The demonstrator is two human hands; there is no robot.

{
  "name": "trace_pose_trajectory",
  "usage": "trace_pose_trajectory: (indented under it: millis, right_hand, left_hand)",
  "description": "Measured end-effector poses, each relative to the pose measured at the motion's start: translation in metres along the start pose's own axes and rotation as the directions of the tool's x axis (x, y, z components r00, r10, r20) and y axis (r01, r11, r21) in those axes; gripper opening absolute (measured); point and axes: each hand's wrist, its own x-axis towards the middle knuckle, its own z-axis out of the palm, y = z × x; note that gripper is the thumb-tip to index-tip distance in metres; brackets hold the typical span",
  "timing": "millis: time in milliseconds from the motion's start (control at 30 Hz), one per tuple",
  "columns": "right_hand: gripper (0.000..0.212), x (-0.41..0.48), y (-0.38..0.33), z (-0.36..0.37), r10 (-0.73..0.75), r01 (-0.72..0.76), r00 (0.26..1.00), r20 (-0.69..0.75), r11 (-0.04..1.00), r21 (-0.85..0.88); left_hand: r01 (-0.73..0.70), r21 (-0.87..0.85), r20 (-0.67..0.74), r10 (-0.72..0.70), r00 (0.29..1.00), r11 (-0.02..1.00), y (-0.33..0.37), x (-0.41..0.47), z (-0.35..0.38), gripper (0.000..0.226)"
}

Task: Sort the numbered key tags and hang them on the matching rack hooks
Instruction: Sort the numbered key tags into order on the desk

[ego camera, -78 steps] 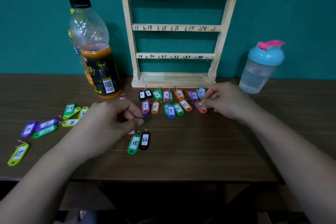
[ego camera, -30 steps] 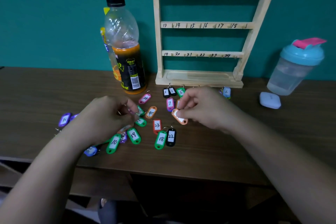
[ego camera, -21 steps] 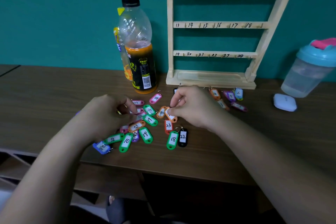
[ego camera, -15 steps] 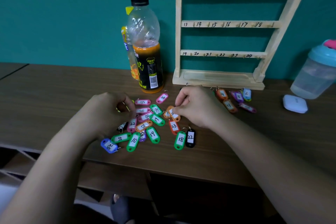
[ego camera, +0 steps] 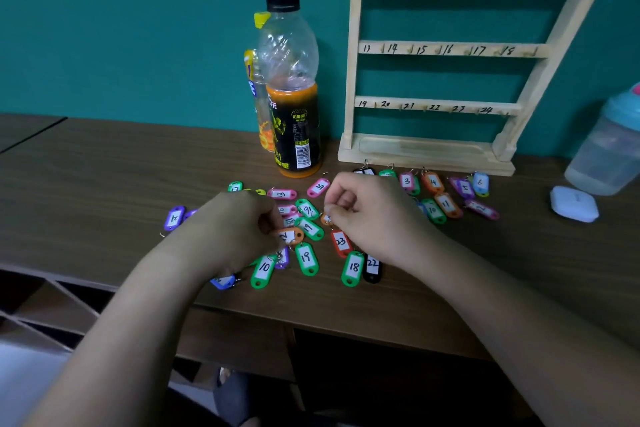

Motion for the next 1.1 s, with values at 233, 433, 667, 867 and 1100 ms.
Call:
trace_pose_trajectory:
  millis: [233, 433, 667, 867, 1100]
  right_hand:
    - [0.003, -0.002, 0.000, 0.000, -0.065, 0.063, 0.998, 0.013, 0.994, 0.090]
    - [0.012, -0.003, -0.004, -0.001, -0.070, 0.042, 0.993, 0.100, 0.966, 0.253]
    - [0.005, -0.002, -0.001, -0.010, -0.047, -0.022, 0.983, 0.178, 0.931, 0.366]
    - [0.009, -0.005, 0.001, -0.015, -0.066, 0.011, 0.987, 0.148, 0.938, 0.347]
    - [0.009, -0.012, 0.040, -0.065, 0.054, -0.056, 0.998, 0.018, 0.977, 0.206]
  left_hand:
    - [0.007, -0.135, -0.076, -0.018, 0.997, 0.991, -0.004, 0.001, -0.006, 0.010]
    - [-0.102, -0.349, -0.063, 0.085, 0.994, 0.932, 0.004, -0.004, -0.008, 0.018]
    - [-0.125, -0.486, -0.219, 0.018, 0.976, 0.865, 0.011, -0.003, -0.009, 0.017]
    - [-0.170, -0.528, -0.250, 0.040, 0.967, 0.832, 0.021, -0.004, -0.006, 0.016]
    - [-0.185, -0.420, -0.253, 0.082, 0.964, 0.889, 0.038, 0.001, 0.006, 0.012]
